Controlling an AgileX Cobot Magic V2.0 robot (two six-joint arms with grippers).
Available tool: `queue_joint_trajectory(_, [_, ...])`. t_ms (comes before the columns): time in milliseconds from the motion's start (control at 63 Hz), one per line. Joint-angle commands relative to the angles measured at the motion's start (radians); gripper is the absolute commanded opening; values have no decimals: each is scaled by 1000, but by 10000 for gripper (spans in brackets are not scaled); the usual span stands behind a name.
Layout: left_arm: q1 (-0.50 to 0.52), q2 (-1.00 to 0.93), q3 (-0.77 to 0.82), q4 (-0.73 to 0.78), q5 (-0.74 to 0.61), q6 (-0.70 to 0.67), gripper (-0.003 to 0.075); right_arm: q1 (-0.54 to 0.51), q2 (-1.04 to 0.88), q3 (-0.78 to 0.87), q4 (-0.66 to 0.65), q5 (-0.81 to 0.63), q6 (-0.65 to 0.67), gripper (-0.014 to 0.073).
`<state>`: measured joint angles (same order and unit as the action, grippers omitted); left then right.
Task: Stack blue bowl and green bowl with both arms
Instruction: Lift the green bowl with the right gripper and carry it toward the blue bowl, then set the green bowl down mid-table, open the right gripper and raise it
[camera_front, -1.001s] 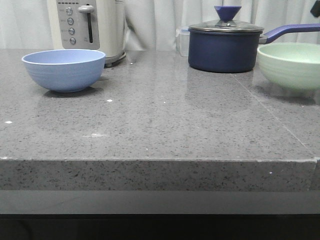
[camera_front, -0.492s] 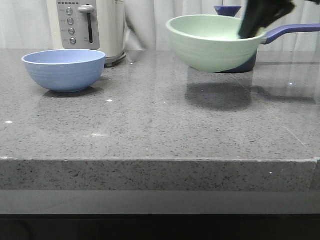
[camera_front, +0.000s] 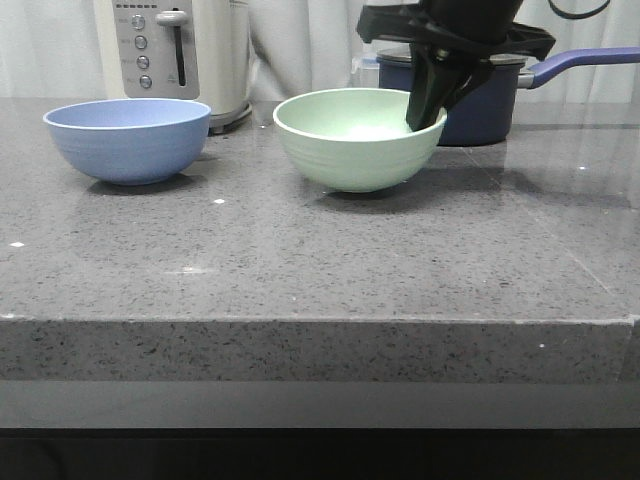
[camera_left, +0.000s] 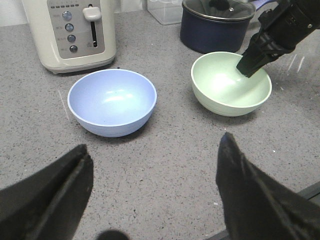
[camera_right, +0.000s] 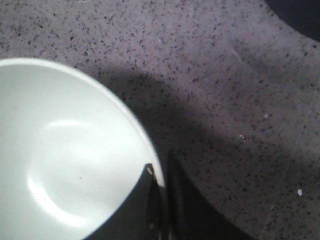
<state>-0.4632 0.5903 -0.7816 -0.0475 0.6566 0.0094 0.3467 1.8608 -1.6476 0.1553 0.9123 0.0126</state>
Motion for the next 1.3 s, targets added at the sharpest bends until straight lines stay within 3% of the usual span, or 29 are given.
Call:
queue_joint_trajectory(0, [-7, 8, -24, 0, -79, 3, 511, -3, -43, -35, -2, -19, 3, -18])
queue_joint_trajectory(95, [-7, 8, -24, 0, -79, 3, 511, -3, -42, -35, -2, -16, 3, 73])
queue_joint_trajectory(254, [-7, 8, -24, 0, -79, 3, 511, -3, -42, -35, -2, -20, 3, 303])
queue_joint_trajectory(365, [-7, 8, -24, 0, -79, 3, 511, -4, -52, -35, -2, -37, 3, 369])
queue_joint_trajectory(683, [-7, 8, -24, 0, -77, 3, 511, -38, -208, 2, -6, -40, -26, 367])
queue_joint_trajectory(1064, [-7, 8, -24, 0, -77, 3, 511, -202, -479, 353, -2, -160, -74, 361])
queue_joint_trajectory(1144, [-7, 8, -24, 0, -77, 3, 511, -217, -488, 412, 23, -197, -91, 315])
queue_joint_trajectory(1287, [-7, 8, -24, 0, -77, 3, 511, -213, -486, 483, 177, -259, -253, 123])
